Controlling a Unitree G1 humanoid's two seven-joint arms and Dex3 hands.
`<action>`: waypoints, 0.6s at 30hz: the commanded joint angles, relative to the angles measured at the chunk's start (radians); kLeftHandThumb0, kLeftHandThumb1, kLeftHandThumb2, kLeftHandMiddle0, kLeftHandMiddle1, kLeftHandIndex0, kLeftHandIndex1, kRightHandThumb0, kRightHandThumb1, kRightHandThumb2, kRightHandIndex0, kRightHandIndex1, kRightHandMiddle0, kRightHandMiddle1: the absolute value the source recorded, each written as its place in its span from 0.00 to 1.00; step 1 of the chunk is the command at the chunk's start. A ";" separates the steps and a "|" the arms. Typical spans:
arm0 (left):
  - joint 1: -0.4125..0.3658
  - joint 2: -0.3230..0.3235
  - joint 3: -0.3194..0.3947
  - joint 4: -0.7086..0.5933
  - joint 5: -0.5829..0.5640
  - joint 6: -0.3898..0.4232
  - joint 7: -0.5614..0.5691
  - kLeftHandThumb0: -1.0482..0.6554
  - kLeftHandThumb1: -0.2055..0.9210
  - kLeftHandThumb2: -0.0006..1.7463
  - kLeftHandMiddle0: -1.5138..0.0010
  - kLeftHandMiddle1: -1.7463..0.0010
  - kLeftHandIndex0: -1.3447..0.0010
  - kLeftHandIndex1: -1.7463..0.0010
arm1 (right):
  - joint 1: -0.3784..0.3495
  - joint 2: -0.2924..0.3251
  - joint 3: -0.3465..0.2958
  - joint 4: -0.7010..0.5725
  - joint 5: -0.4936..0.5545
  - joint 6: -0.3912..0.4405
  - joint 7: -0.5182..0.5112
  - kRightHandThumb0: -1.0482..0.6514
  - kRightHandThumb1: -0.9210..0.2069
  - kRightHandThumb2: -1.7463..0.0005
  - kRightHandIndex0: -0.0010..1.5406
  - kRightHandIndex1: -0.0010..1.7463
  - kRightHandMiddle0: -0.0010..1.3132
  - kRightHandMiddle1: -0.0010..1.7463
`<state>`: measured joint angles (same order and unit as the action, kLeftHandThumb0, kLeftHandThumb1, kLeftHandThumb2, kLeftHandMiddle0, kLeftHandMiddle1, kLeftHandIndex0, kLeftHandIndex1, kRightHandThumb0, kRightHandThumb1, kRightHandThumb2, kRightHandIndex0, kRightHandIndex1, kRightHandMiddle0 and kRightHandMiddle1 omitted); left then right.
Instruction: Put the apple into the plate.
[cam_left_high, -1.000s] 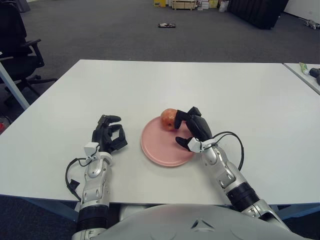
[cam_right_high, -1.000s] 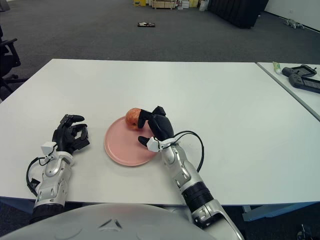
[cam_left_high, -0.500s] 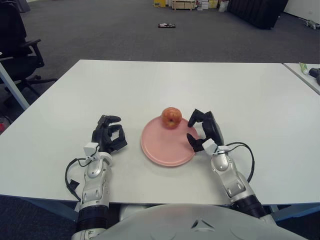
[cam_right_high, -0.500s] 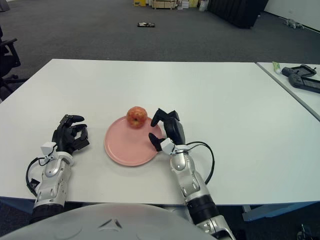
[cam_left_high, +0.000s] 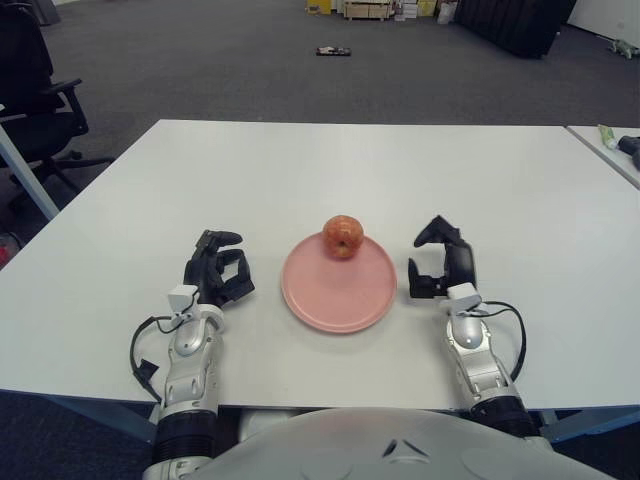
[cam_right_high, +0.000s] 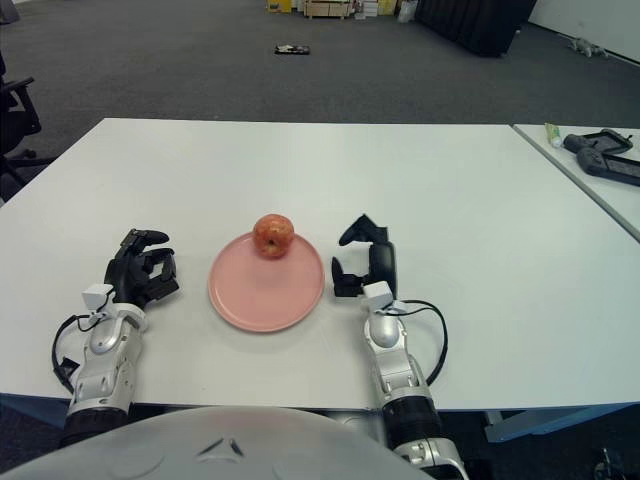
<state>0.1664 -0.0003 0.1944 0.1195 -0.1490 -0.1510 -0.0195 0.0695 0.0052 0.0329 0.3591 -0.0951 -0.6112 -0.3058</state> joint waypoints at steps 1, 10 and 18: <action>0.002 0.002 -0.005 0.021 0.002 0.021 -0.003 0.61 0.49 0.74 0.64 0.01 0.70 0.00 | -0.030 0.029 -0.023 0.046 0.081 -0.075 0.052 0.61 0.88 0.00 0.59 1.00 0.54 0.97; 0.000 -0.001 -0.001 0.024 -0.006 0.022 -0.002 0.61 0.49 0.74 0.64 0.02 0.68 0.00 | 0.002 0.070 -0.072 0.019 0.221 -0.024 0.153 0.61 0.88 0.00 0.60 1.00 0.53 0.96; -0.001 -0.004 0.002 0.026 -0.017 0.019 -0.006 0.61 0.48 0.74 0.64 0.03 0.67 0.00 | 0.034 0.084 -0.101 -0.033 0.284 0.081 0.212 0.61 0.88 0.00 0.60 1.00 0.52 0.97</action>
<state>0.1620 -0.0016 0.1955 0.1226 -0.1574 -0.1518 -0.0221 0.0807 0.0839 -0.0528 0.3379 0.1685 -0.5732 -0.1054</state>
